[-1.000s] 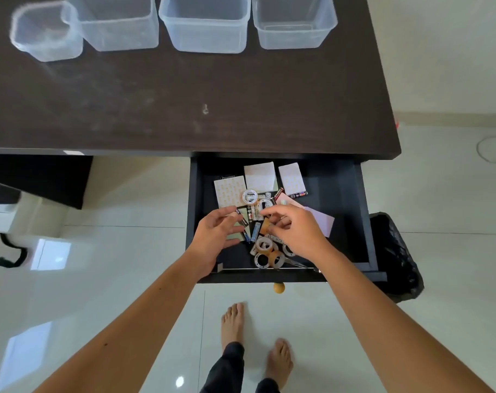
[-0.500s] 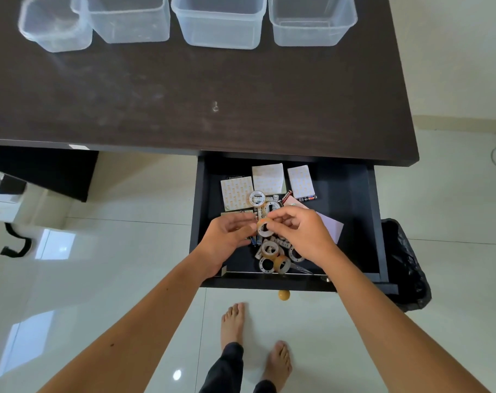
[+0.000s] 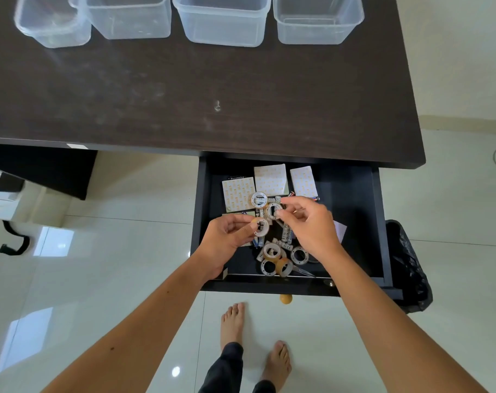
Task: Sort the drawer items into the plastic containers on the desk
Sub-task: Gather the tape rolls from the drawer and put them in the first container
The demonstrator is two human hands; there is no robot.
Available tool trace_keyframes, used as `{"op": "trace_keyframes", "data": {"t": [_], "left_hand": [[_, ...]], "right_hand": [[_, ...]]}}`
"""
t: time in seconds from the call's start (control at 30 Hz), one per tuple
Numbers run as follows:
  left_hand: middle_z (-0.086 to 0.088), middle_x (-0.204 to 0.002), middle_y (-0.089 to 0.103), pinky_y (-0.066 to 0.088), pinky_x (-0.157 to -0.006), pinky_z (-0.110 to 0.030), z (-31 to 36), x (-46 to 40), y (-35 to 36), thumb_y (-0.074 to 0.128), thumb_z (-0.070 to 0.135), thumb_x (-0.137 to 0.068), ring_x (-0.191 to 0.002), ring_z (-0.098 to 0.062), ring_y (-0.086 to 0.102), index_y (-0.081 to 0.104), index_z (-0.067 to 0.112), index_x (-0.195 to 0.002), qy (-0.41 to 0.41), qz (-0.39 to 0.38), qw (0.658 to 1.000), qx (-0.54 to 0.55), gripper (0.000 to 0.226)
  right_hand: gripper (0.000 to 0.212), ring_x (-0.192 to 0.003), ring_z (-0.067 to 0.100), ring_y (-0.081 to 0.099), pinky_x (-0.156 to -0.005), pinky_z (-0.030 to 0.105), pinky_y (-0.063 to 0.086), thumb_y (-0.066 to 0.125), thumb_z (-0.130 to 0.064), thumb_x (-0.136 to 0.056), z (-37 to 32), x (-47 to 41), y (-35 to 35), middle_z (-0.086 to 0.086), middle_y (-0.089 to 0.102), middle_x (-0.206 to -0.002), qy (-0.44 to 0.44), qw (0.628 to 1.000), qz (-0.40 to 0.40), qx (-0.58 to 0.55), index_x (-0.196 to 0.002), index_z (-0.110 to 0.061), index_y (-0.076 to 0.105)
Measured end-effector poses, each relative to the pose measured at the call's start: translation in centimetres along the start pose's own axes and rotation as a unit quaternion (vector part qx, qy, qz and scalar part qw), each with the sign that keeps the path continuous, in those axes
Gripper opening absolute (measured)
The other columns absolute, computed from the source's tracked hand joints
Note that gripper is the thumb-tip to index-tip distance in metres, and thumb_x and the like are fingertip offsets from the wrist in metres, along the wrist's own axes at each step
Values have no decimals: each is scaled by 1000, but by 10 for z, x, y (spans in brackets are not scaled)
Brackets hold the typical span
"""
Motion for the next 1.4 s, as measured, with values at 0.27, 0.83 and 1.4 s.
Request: {"op": "trace_keyframes", "data": {"t": [0.27, 0.83, 1.4], "left_hand": [[-7, -114, 81, 63, -88, -26, -1, -1, -3, 70, 9, -99, -108, -19, 78, 76, 8, -122, -9, 6, 998, 54, 24], [-6, -112, 82, 62, -98, -32, -3, -4, -1, 78, 16, -93, -109, -18, 77, 76, 10, -120, -21, 39, 997, 65, 27], [-11, -114, 81, 63, -94, -33, 2, -1, -2, 82, 7, -88, -111, -26, 77, 73, 8, -126, -1, -15, 998, 55, 39]], "right_hand": [[9, -73, 2, 58, -71, 20, 51, 80, -14, -93, 6, -11, 16, -5, 60, -102, -71, 987, -12, 142, -100, -17, 81], [9, -84, 5, 74, -78, 17, 60, 82, -19, -91, -3, 2, -1, -7, 79, -95, -29, 999, -28, 23, -96, -17, 74], [11, -83, 11, 78, -76, 21, 62, 86, -20, -87, -27, 8, 9, -1, 81, -94, 42, 992, -84, -83, -93, -18, 77]]}}
Point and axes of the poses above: each hand's wrist, its own x-axis away from the middle knuckle, its own y-axis out of the palm, z = x × y, the point moved 1 cm from there along -x, towards the middle knuckle
